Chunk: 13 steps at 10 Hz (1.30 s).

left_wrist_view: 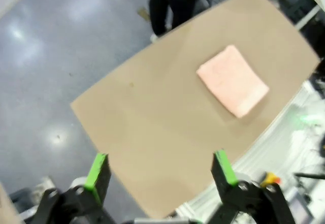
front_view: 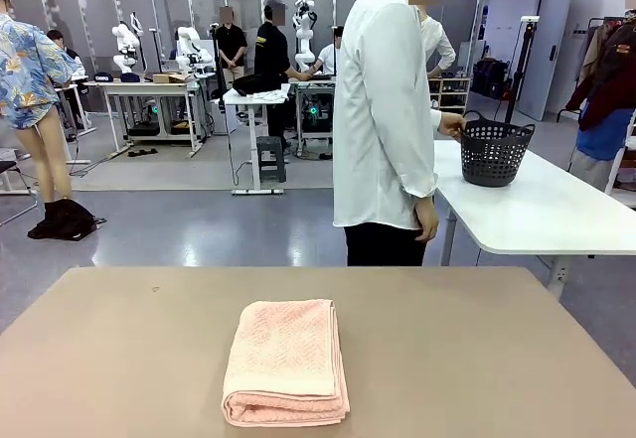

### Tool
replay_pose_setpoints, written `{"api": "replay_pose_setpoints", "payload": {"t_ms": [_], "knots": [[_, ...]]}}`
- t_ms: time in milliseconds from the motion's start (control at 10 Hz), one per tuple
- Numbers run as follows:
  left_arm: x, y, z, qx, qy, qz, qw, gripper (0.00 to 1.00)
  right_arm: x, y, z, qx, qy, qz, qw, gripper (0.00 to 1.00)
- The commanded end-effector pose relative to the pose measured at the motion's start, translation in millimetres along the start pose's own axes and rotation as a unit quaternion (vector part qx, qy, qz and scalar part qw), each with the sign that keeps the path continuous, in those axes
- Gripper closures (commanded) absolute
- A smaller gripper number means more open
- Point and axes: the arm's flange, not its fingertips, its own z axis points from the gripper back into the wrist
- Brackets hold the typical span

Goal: Fold the towel.
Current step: Pick up the 100 cm Hotel Towel and place it on the left side of the table.

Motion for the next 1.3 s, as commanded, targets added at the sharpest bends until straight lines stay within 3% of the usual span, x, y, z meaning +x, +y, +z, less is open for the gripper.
{"api": "replay_pose_setpoints", "payload": {"t_ms": [0,100,400,800,1000,1200], "knots": [[-17,5,-60,-0.071,-0.011,0.048,0.996,0.00,0,0,2,0.007,-0.001,-0.005,1.000,0.00],[-25,6,-94,-0.115,-0.010,0.067,0.991,0.00,0,0,2,0.007,-0.001,-0.005,1.000,0.00],[-41,-6,-212,-0.172,0.000,0.120,0.978,0.00,0,0,2,0.007,-0.001,-0.005,1.000,0.00],[-53,-57,-366,-0.297,0.037,0.161,0.940,0.00,0,0,2,0.007,-0.001,-0.005,1.000,0.00],[-59,-71,-407,-0.317,0.050,0.179,0.930,0.00,0,0,2,0.007,-0.001,-0.005,1.000,0.00],[-62,-80,-430,-0.303,0.062,0.181,0.933,0.00,0,0,2,0.007,-0.001,-0.005,1.000,0.00]]}}
